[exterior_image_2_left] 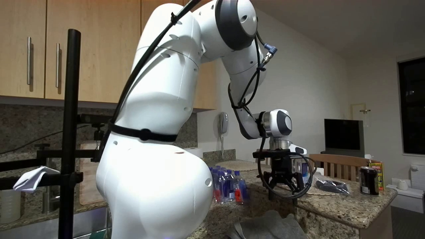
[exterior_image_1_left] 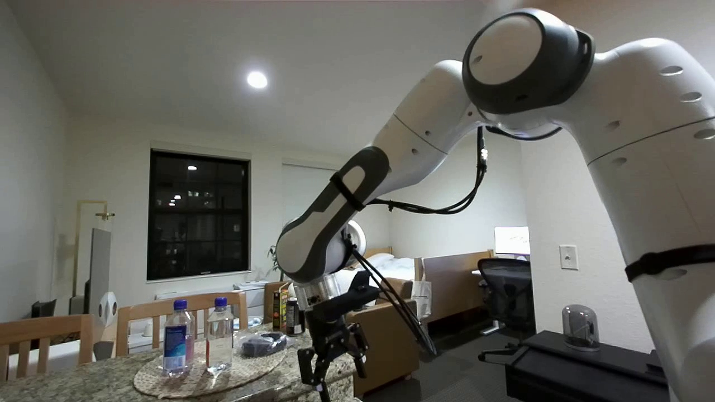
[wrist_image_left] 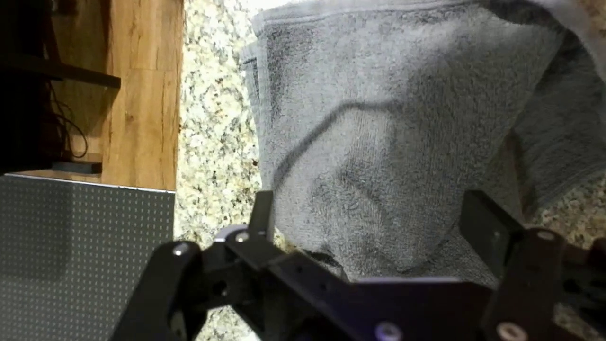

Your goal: Move the grey towel to the left.

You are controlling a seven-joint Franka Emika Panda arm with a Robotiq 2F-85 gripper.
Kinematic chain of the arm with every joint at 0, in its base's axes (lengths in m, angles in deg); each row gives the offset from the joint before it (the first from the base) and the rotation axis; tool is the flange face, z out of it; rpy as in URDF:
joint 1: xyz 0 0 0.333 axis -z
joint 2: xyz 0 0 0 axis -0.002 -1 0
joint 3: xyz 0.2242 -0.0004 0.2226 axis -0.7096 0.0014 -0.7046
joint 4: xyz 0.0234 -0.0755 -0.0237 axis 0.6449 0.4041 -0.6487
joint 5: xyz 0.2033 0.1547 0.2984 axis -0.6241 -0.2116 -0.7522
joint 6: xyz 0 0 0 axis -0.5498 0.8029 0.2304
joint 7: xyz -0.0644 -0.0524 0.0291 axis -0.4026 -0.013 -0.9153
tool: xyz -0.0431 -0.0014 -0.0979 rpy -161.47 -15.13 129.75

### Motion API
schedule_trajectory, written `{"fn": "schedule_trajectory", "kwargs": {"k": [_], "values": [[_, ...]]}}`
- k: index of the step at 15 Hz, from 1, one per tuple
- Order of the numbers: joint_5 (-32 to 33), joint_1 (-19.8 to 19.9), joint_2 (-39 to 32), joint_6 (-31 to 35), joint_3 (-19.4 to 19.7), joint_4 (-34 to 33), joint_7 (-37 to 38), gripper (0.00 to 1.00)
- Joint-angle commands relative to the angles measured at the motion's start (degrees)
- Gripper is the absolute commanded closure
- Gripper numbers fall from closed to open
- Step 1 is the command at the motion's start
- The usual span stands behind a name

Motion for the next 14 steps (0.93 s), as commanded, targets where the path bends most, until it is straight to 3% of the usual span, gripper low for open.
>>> {"fn": "schedule_trajectory", "kwargs": {"k": [1, 4, 8, 14], "values": [[-1.3, 0.5, -3.8, 3.3, 1.1, -2.6, -7.1, 0.0], [-4.2, 1.2, -6.4, 6.1, 1.0, -4.2, -11.7, 0.0], [-11.5, 3.5, -10.0, 1.6, 0.4, -8.5, -21.1, 0.0], [-10.1, 4.2, -13.4, 2.4, 1.8, -11.1, -22.8, 0.0]]}}
